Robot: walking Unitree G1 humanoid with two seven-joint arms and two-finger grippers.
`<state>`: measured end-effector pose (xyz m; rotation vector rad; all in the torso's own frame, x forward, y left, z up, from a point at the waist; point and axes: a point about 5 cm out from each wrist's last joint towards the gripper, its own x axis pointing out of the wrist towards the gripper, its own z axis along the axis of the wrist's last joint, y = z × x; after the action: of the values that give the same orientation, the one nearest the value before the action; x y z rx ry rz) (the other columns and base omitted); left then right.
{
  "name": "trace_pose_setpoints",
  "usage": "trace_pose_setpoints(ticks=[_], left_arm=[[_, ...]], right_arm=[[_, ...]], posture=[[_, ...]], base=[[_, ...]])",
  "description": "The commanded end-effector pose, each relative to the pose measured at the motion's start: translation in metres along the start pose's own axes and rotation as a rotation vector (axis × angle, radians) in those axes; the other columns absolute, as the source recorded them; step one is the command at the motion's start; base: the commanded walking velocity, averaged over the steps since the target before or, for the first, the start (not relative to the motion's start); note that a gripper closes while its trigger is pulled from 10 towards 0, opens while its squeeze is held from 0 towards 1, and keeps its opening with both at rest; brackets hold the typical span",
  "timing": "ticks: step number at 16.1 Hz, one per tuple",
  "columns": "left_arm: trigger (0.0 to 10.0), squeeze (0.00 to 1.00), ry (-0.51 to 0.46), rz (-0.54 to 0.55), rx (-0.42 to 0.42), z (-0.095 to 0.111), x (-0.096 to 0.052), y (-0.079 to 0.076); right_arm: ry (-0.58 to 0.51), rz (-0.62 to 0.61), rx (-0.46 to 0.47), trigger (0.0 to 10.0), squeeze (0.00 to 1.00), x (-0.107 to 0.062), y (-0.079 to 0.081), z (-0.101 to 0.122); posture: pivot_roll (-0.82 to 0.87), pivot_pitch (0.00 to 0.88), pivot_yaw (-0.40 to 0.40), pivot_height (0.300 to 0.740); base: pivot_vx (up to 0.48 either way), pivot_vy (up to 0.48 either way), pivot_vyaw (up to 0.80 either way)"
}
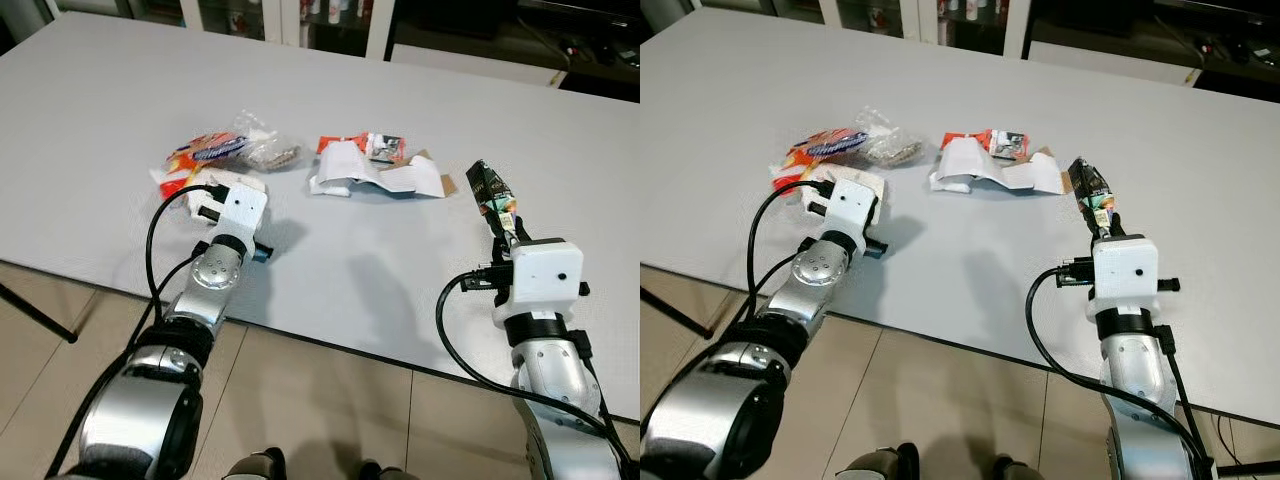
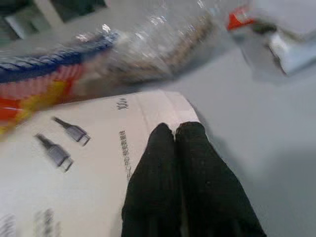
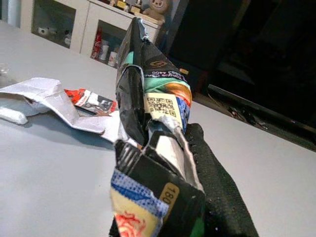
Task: Picking trash to rubbish bin
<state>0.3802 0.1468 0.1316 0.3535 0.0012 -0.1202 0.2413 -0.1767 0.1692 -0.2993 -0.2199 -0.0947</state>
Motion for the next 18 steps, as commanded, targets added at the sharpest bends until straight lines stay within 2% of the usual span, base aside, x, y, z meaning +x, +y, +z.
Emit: trace_pose_setpoints(ticks=[1,4,5,7,9,10,11,12,13,15,18], left_arm=[[0.0,0.0,-0.064,0.031,-0.026,0.01,-0.001,0.0],[0.0,0.0,-0.192,0.047,-0.05,0.034,-0.004,-0.002],[0.0,0.0,-0.269,0.027,-0.055,0.05,-0.008,-0.007],[0.0,0.0,-0.299,0.013,-0.056,0.056,-0.011,-0.009],[0.0,0.0,-0.298,0.004,-0.01,0.058,-0.012,-0.01],[3.5,0.0,-0.259,0.026,0.054,0.049,-0.011,-0.005],[3.5,0.0,-0.245,0.034,0.064,0.046,-0.011,-0.002],[10.0,1.0,-0.207,0.024,0.085,0.041,-0.006,0.004],[10.0,1.0,-0.12,0.033,0.134,0.033,0.001,0.014],[10.0,1.0,-0.101,0.059,0.152,0.031,0.004,0.022],[10.0,1.0,-0.08,0.156,0.228,0.036,0.011,0.048]], right_arm=[[0.008,0.004,-0.015,10.0,0.0,0.001,-0.001,-0.003],[0.003,0.012,-0.016,10.0,0.0,0.003,0.0,-0.002],[0.001,0.016,-0.016,10.0,0.0,0.004,0.001,-0.003],[-0.001,0.02,-0.017,10.0,0.0,0.005,0.001,-0.003],[-0.004,0.024,-0.018,10.0,0.0,0.006,0.001,-0.003],[-0.005,0.024,-0.021,10.0,0.0,0.006,0.001,-0.002],[-0.005,0.024,-0.021,10.0,0.0,0.006,0.001,-0.002],[-0.004,0.024,-0.023,10.0,0.0,0.005,0.001,-0.002],[-0.003,0.023,-0.024,10.0,0.0,0.005,0.0,-0.002],[-0.003,0.023,-0.024,10.0,0.0,0.005,0.0,-0.003],[0.001,0.022,-0.023,10.0,0.0,0.003,0.001,-0.003]], posture=[[0.14,0.137,-0.035,0.74],[0.15,0.136,-0.04,0.74],[0.15,0.135,-0.043,0.74],[0.15,0.133,-0.045,0.74],[0.15,0.132,-0.045,0.74],[0.15,0.132,-0.045,0.74],[0.15,0.132,-0.045,0.74],[0.15,0.132,-0.045,0.74],[0.15,0.132,-0.045,0.74],[0.15,0.132,-0.045,0.74],[0.13,0.134,-0.045,0.74]], base=[[0.0,0.0,0.0],[0.0,0.0,0.0],[0.0,0.0,0.0],[0.0,0.0,0.0],[0.0,0.0,0.0],[0.0,0.0,0.0],[0.0,0.0,0.0],[0.0,0.0,0.0],[0.0,0.0,0.0],[0.0,0.0,0.0],[0.0,0.0,0.0]])
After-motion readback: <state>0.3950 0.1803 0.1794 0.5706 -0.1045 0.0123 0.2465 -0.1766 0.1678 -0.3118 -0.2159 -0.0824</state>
